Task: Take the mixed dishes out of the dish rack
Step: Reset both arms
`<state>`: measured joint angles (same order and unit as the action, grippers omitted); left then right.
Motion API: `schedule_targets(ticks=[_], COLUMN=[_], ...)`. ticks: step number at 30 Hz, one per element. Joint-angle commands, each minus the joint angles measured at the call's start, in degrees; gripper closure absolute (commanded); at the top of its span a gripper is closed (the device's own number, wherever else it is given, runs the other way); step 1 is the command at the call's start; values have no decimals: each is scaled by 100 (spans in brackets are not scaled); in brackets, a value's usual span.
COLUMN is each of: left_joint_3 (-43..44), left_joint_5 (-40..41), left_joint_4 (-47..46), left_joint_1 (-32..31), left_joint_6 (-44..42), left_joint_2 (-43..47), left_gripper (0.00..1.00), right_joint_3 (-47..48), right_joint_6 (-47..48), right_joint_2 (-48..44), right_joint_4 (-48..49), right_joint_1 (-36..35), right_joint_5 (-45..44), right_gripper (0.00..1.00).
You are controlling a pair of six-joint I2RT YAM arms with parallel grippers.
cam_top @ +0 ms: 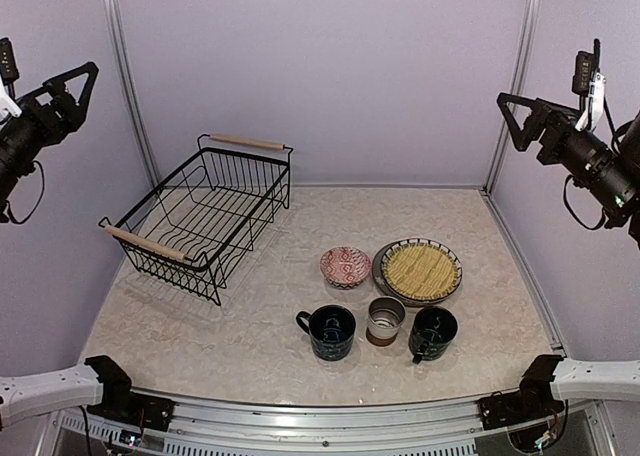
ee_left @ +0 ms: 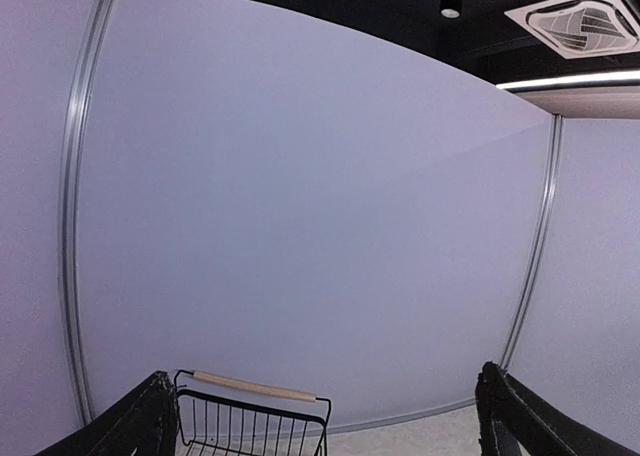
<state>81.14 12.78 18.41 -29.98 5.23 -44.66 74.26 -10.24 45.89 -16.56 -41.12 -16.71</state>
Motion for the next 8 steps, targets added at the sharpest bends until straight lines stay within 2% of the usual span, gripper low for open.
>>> schedule_targets(ticks=[1, 6, 8], left_joint_3=[-29, -55, -40], left_joint_5=[252, 313, 273], left_joint_4=[-102, -110, -75], left_joint_1=[27, 26, 27], left_joint_6=[-129, -137, -108], left_joint_2=[62, 46, 26], left_gripper=[1, 1, 1], right_joint_3=[-28, -13, 117], right_joint_6=[46, 9, -22], right_joint_2=[129, 199, 293], right_joint_4=[49, -65, -276], right_joint_1=[-19, -26, -22], right_joint_5=[-173, -285, -581], right_gripper=[0, 0, 0])
